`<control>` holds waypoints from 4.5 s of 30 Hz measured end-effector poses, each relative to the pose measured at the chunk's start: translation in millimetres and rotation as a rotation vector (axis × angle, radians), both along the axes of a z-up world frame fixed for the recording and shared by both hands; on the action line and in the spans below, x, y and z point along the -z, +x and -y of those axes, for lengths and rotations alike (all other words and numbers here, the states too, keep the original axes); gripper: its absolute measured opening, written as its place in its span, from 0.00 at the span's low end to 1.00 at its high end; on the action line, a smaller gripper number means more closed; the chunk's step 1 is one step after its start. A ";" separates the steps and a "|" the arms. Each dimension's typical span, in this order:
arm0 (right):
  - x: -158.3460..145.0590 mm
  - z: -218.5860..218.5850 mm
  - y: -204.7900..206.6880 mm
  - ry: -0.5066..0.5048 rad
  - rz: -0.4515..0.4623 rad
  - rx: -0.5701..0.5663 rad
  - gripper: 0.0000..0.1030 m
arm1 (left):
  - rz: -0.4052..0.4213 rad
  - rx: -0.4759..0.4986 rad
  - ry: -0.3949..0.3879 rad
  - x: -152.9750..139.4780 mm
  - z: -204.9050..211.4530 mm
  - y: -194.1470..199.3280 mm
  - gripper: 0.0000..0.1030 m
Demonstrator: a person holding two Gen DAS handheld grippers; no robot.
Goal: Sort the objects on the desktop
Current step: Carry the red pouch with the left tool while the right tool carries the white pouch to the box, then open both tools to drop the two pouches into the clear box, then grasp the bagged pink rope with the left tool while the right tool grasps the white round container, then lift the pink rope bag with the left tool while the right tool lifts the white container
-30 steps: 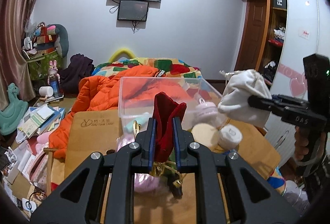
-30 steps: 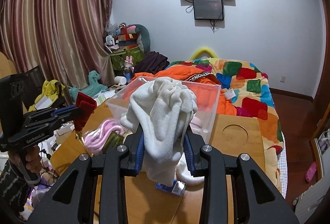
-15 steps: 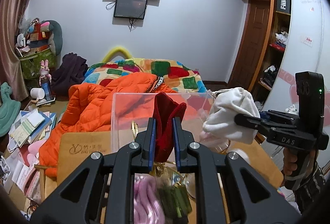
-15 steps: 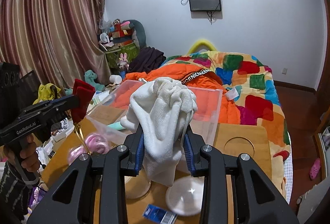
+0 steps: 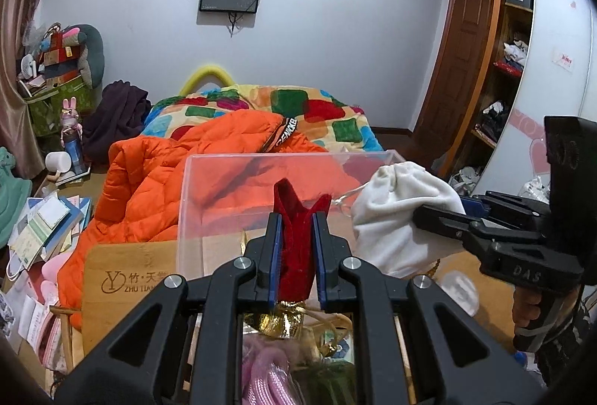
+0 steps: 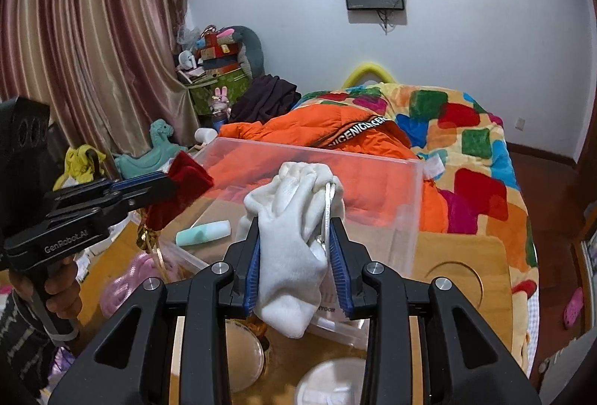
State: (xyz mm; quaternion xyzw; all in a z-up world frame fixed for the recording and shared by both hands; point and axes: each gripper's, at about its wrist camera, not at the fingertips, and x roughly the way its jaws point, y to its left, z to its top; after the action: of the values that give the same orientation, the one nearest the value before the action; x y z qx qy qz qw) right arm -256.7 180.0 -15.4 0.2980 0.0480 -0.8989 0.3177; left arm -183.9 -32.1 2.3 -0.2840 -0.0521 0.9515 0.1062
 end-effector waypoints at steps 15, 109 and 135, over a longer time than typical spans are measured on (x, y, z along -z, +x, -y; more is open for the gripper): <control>18.1 24.3 -2.8 0.107 0.002 -0.017 0.29 | 0.100 -0.009 -0.003 24.5 -0.4 -17.5 0.14; 69.2 -59.4 84.7 -0.013 0.100 0.269 0.60 | 0.190 -0.200 -0.076 81.3 14.8 95.6 0.64; 48.7 -70.5 96.7 -0.085 0.073 0.262 0.60 | 0.101 -0.308 0.056 46.2 47.9 135.4 0.64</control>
State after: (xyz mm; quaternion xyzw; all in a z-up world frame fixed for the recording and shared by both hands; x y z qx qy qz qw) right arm -160.0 250.6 -64.1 0.3204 -0.0411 -0.9225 0.2114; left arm -48.5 -79.9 -43.8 -0.3171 -0.1265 0.9392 -0.0357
